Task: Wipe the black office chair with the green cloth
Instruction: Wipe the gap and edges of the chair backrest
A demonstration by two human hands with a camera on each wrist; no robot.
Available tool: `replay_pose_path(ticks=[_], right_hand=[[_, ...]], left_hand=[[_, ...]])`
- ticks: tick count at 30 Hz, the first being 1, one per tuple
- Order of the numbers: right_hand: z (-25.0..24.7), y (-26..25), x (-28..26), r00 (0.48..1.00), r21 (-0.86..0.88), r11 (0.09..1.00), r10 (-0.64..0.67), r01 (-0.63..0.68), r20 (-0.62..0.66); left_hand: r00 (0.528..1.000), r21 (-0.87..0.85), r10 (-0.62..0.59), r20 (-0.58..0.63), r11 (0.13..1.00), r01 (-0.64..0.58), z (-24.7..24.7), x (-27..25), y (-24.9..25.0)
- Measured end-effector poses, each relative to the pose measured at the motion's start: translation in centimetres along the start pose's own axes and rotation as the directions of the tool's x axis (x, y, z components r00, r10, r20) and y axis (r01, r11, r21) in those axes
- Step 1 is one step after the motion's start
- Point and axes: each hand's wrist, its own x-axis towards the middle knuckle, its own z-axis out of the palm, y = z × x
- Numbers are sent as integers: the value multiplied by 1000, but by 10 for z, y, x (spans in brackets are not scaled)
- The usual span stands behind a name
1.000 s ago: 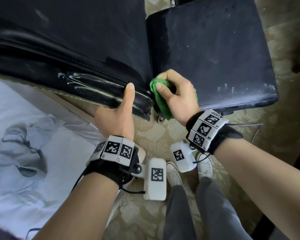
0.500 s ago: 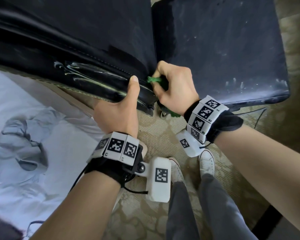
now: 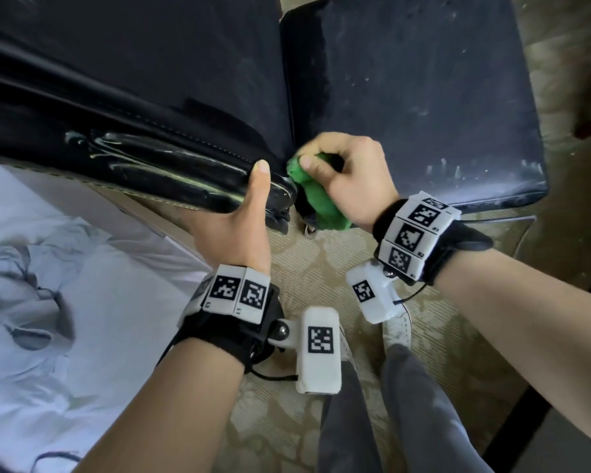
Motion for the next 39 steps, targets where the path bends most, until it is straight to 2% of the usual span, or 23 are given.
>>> replay_pose_path(ticks=[4, 7, 10, 13, 15, 17, 22, 24, 27, 31, 34, 36, 39], right_hand=[[16, -1, -1, 996, 65, 995, -72, 76, -61], [17, -2, -3, 989, 42, 990, -134, 137, -64], [18, 0, -1, 979, -68, 977, -204, 203, 0], [18, 13, 3, 978, -246, 948, -184, 203, 97], [16, 19, 3, 981, -304, 934, -154, 185, 121], [15, 16, 2, 981, -283, 941, -161, 185, 105], [17, 1, -2, 961, -158, 948, -271, 277, 57], [20, 12, 1, 967, -165, 953, -245, 254, 75], [21, 30, 1, 983, -185, 970, -136, 157, 121], [19, 53, -3, 997, 0, 999, 47, -47, -60], [20, 70, -6, 979, 18, 987, 162, -161, -123], [23, 74, -7, 983, 34, 989, 145, -142, -110], [31, 67, -9, 990, 43, 998, 42, -37, -132]], left_hand=[[1000, 72, 2, -16, 997, 0, -3, 3, -5], [1000, 114, -9, -14, 993, 10, -2, 3, -5], [1000, 130, -16, -27, 991, 19, -2, 2, -7], [999, 145, -20, -39, 989, 26, -2, 3, -8], [999, 152, -17, -38, 988, 23, -2, 3, -7], [999, 152, -14, -39, 988, 20, -1, 3, -7], [999, 129, 13, -45, 992, -7, 0, 4, -9], [998, 119, 18, -53, 993, -12, 0, 5, -9], [999, 83, 24, -41, 996, -20, 0, 5, -10], [999, 21, 0, 32, 1000, 0, 3, 6, -22], [996, 40, -44, 72, 998, 42, 11, 3, -33], [998, 41, -50, 42, 998, 48, 17, 2, -38], [999, 53, -49, 19, 997, 47, 20, 1, -43]])
